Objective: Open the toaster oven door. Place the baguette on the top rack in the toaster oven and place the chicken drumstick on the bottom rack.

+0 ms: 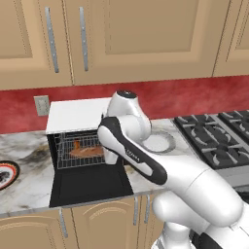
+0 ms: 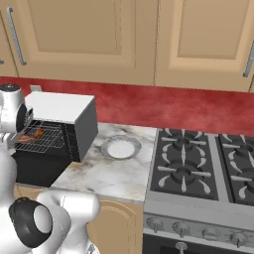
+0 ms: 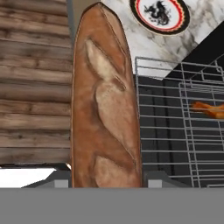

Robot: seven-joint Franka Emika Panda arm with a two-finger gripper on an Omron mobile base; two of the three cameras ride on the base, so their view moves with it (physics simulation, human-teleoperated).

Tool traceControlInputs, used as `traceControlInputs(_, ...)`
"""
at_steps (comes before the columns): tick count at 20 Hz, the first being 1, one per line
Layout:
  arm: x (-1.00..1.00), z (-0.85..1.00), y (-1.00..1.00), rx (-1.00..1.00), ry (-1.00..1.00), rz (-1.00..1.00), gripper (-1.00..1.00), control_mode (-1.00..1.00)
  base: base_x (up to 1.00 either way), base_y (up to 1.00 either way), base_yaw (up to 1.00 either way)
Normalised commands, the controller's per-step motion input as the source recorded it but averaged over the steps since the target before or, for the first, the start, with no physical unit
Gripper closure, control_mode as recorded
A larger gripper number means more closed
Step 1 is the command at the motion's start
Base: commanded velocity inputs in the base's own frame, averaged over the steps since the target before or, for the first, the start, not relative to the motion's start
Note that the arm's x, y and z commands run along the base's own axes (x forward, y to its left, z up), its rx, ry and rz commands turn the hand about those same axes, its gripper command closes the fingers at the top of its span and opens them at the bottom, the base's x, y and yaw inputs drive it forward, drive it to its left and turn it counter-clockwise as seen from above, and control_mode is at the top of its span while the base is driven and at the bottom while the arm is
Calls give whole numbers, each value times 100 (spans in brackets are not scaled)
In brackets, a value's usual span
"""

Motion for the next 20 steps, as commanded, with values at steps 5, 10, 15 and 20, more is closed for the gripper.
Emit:
traceControlInputs(5,47,-18,10,0,4,0,100,-100,0,0,0)
traceControlInputs(10,49,-18,25,0,5,0,100,-100,0,0,0)
traceControlInputs(15,51,-30,22,-1,8,0,100,-100,0,0,0)
traceControlInputs(20,32,-24,27,-5,2,0,100,-100,0,0,0)
